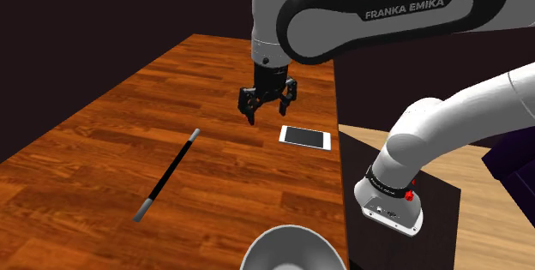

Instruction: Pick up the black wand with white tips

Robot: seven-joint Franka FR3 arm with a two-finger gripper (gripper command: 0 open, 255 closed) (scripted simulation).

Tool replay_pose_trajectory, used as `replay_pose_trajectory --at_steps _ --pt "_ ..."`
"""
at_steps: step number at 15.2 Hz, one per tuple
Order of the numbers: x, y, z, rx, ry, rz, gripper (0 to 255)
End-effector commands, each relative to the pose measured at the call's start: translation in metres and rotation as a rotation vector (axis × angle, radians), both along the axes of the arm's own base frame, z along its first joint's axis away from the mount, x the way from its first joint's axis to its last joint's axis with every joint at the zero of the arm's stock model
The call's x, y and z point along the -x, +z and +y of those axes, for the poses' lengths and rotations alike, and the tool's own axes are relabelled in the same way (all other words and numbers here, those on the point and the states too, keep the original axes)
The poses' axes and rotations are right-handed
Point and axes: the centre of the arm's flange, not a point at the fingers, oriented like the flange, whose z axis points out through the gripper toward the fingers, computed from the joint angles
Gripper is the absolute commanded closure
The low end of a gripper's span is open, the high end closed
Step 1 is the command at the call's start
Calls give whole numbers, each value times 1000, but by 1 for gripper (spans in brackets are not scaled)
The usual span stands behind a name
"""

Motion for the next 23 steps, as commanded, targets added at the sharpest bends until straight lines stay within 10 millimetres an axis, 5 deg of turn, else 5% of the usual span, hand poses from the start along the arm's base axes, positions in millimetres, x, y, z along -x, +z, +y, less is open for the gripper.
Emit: replay_pose_trajectory --at_steps 1,13,23 --pt "-9 -9 26 6 -64 0 0" --pt "-97 -69 150 53 -418 2 0" --pt "-195 -122 221 90 -701 4 0"
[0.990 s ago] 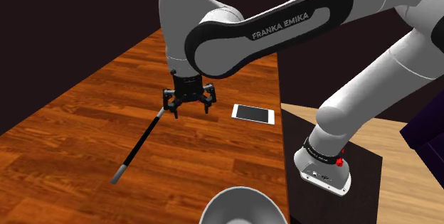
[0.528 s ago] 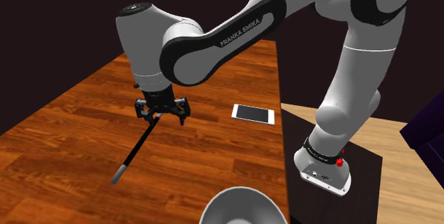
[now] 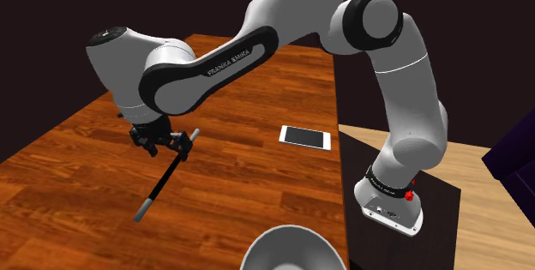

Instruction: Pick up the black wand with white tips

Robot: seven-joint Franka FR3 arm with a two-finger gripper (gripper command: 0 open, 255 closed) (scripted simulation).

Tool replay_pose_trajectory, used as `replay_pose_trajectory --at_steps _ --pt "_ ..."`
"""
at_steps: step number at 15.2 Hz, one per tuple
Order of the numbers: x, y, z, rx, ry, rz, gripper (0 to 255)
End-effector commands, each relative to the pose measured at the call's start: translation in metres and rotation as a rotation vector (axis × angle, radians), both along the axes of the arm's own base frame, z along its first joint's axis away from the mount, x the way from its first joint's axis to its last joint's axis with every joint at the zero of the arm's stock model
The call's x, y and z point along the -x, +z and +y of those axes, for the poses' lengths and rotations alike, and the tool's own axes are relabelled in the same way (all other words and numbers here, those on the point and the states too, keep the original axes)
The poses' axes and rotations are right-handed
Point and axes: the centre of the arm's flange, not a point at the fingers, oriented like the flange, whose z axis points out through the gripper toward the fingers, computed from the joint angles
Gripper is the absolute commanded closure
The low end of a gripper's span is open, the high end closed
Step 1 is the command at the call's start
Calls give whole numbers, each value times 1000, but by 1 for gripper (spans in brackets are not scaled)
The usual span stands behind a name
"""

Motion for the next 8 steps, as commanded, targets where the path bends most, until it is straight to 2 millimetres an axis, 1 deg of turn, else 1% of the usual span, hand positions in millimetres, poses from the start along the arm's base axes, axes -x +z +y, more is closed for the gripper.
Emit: replay_pose_trajectory --at_steps 1,8 --pt "-8 -11 5 7 -27 -1 0" --pt "-8 -46 5 7 -27 -1 0"
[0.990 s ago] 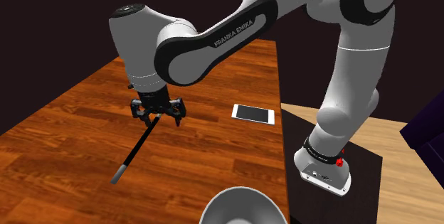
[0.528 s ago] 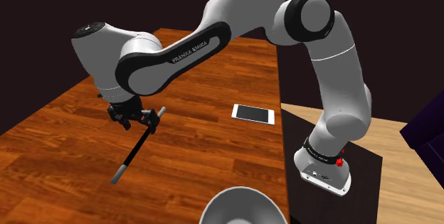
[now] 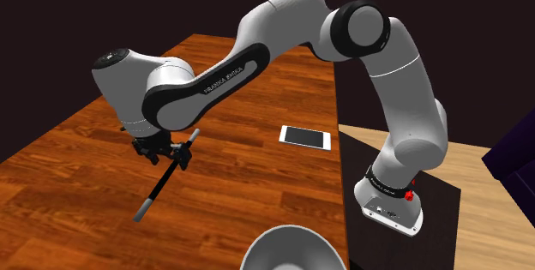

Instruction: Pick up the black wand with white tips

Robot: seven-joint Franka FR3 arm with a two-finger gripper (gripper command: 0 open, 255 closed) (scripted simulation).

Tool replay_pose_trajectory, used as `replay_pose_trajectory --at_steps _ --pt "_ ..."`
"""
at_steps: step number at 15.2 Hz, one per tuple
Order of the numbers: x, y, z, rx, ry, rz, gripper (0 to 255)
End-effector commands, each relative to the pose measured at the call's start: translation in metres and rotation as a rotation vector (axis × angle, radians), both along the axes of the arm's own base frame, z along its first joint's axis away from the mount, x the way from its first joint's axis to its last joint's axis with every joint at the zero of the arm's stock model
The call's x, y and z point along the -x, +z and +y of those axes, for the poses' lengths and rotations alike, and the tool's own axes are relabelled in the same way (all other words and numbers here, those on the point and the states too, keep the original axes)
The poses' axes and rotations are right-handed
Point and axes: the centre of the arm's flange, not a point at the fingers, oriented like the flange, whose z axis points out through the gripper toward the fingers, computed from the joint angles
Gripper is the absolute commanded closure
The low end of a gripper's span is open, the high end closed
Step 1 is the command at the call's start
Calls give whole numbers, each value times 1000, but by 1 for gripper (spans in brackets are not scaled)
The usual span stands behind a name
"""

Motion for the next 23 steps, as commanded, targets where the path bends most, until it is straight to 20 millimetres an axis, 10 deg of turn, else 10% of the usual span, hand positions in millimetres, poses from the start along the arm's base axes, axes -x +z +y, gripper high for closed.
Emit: replay_pose_trajectory --at_steps 1,2,11,23 --pt "0 -4 0 0 0 0 0" --pt "1 -4 1 0 0 0 255" --pt "0 -4 0 0 0 0 255" --pt "0 59 0 0 0 0 255"
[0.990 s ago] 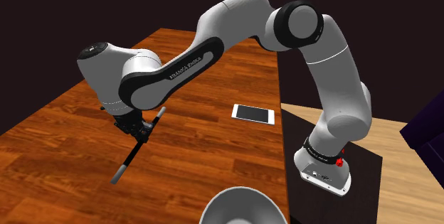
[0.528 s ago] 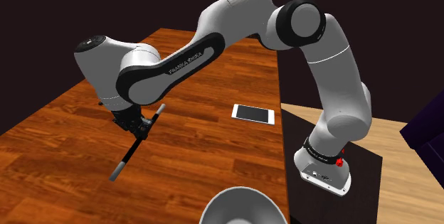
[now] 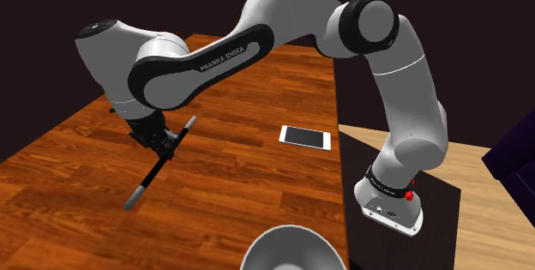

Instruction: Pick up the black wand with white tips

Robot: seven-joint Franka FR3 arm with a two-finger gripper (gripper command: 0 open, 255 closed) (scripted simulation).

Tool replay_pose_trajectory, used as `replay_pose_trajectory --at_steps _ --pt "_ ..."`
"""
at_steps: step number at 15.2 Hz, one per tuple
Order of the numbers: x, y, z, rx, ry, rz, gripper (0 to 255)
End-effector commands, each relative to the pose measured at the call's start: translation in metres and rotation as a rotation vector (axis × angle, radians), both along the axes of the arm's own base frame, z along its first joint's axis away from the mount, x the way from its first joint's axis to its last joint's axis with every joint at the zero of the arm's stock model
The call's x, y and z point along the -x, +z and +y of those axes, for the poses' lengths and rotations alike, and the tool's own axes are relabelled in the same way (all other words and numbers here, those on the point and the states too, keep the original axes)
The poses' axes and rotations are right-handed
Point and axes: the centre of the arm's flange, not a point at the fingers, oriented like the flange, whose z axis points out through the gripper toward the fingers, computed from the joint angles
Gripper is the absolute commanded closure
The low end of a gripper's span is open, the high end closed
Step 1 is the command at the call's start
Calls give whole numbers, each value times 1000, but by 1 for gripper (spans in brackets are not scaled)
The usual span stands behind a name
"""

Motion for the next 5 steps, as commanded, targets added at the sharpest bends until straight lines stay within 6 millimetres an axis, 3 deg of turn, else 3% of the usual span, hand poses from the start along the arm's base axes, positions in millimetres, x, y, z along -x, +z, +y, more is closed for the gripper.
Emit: replay_pose_trajectory --at_steps 1,5 --pt "0 11 -1 0 0 0 255" --pt "0 22 -1 0 0 0 255"
